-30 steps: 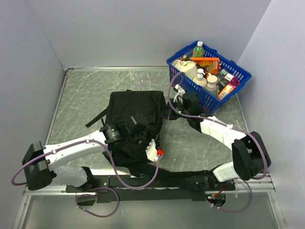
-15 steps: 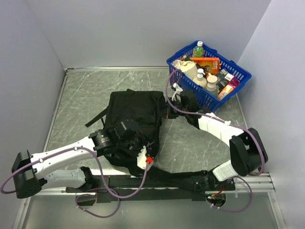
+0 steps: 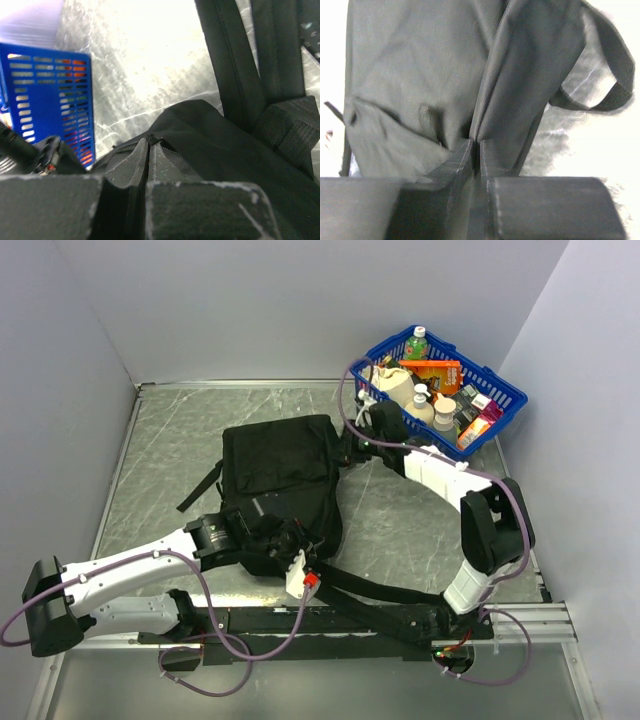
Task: Pack the student bag
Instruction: Zip the student bag at the center of the board.
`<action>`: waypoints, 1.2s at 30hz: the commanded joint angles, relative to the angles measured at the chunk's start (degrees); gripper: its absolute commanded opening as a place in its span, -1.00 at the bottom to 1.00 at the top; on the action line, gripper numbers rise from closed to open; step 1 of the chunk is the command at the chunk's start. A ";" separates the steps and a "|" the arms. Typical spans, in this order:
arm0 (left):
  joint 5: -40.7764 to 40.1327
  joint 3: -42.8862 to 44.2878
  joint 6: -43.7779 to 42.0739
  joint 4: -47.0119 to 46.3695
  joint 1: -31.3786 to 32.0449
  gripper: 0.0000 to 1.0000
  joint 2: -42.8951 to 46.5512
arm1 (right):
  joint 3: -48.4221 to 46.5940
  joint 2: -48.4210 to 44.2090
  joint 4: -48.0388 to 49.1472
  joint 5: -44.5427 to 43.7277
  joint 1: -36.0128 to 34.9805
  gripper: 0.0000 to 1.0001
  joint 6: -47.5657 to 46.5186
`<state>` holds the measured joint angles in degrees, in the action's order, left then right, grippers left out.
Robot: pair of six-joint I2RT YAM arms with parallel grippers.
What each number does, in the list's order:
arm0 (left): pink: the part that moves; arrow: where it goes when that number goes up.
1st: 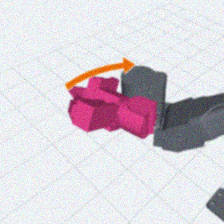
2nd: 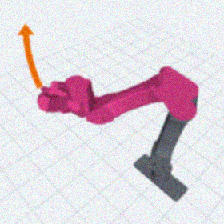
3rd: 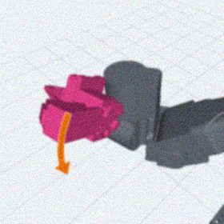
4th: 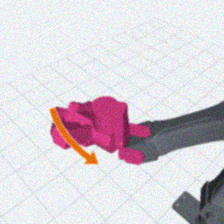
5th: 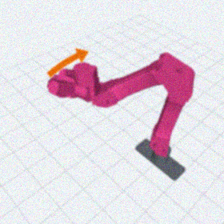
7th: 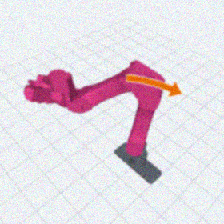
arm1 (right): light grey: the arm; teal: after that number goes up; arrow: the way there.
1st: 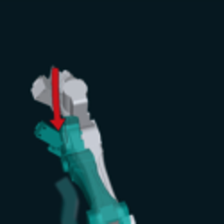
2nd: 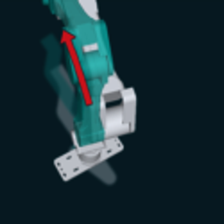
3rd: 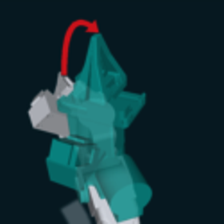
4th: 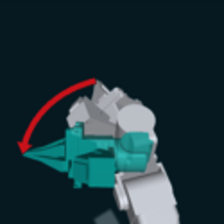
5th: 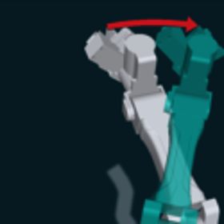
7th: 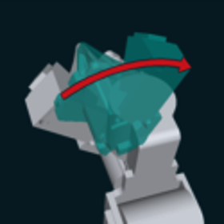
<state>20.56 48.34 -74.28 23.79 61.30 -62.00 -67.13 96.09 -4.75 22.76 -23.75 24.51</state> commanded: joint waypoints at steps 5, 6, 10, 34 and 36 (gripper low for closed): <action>2.83 -2.10 3.70 -6.55 1.98 -0.98 -1.54 | 5.58 -11.17 1.24 -3.16 -0.24 0.48 1.06; 1.87 -2.11 4.05 -8.13 1.98 -0.98 -2.24 | 7.18 -13.19 0.46 -3.77 -0.94 0.66 2.02; 0.28 -1.23 5.02 -10.34 1.90 -0.98 -4.71 | 13.07 -23.03 -5.15 -6.50 -7.43 1.00 5.45; -1.48 -2.99 1.07 -8.32 1.98 -0.98 -2.87 | 15.99 -34.30 -23.79 -20.03 -20.55 0.54 14.25; -1.40 -3.07 1.24 -8.32 1.90 -0.98 -2.78 | 15.81 -35.88 -24.60 -21.35 -20.55 0.54 14.25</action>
<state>18.26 45.50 -72.25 16.97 62.83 -66.32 -48.03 64.42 -23.88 6.15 -43.77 38.33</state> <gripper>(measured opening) 0.024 0.764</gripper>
